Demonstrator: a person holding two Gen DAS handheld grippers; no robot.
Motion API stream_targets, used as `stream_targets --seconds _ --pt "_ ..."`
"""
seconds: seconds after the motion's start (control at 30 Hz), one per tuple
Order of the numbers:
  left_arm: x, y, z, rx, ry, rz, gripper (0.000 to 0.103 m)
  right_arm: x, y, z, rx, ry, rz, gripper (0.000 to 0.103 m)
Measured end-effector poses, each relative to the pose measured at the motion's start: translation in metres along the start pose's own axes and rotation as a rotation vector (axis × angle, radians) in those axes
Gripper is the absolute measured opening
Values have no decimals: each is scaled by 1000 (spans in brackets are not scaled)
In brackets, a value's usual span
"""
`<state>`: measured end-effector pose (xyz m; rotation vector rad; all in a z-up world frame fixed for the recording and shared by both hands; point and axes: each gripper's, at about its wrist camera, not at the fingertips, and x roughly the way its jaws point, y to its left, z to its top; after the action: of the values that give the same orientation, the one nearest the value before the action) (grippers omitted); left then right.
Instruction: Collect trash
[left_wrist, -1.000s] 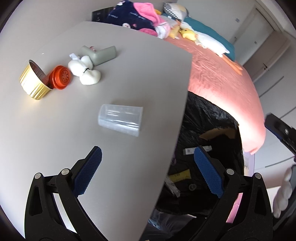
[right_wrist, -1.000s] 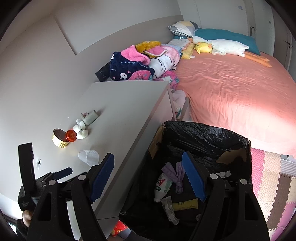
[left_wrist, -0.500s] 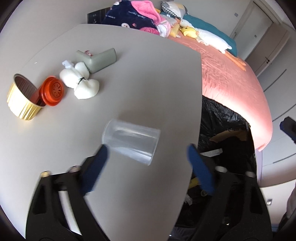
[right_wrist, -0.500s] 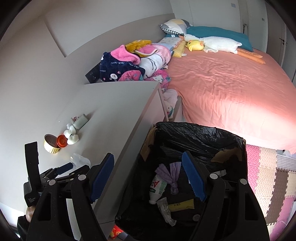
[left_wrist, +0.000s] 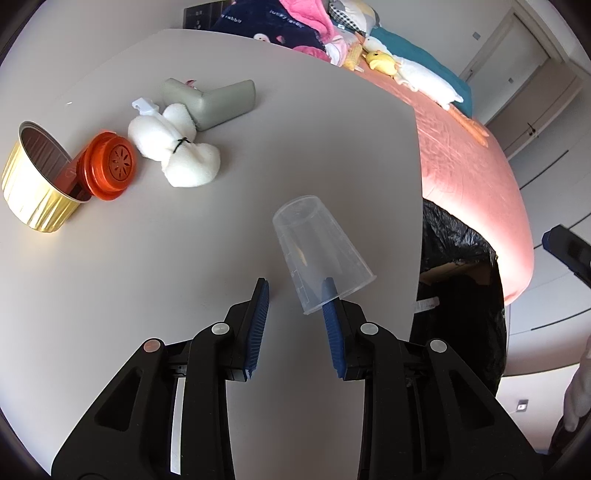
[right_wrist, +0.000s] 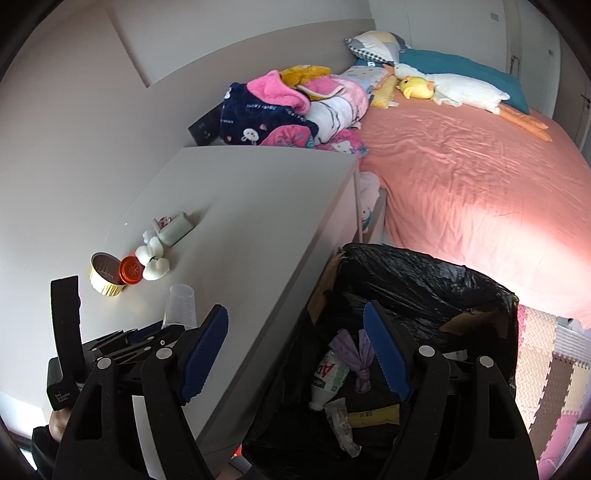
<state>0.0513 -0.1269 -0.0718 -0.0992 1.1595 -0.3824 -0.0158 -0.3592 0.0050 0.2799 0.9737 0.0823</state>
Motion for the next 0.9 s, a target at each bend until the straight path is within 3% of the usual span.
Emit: stream_targets --seconds 0.33,0.37,0.47,0.53,0.6,0.9 --pt "-6 12 9 -7 -78 -9 28 14 16 6 -16 23 -7 76" --pt "-7 12 9 -4 -84 -9 16 15 16 7 -14 23 -11 76" --pt "-12 17 12 -25 -118 -25 1 17 17 8 -11 24 -17 76" --pt "-17 21 12 -39 -165 -72 0 18 18 9 -13 26 -18 76" --pt "-22 22 12 -19 -203 -71 0 20 20 9 -21 29 -20 76" --pt "-28 35 14 -38 -209 -78 0 26 32 10 -52 41 -19 76"
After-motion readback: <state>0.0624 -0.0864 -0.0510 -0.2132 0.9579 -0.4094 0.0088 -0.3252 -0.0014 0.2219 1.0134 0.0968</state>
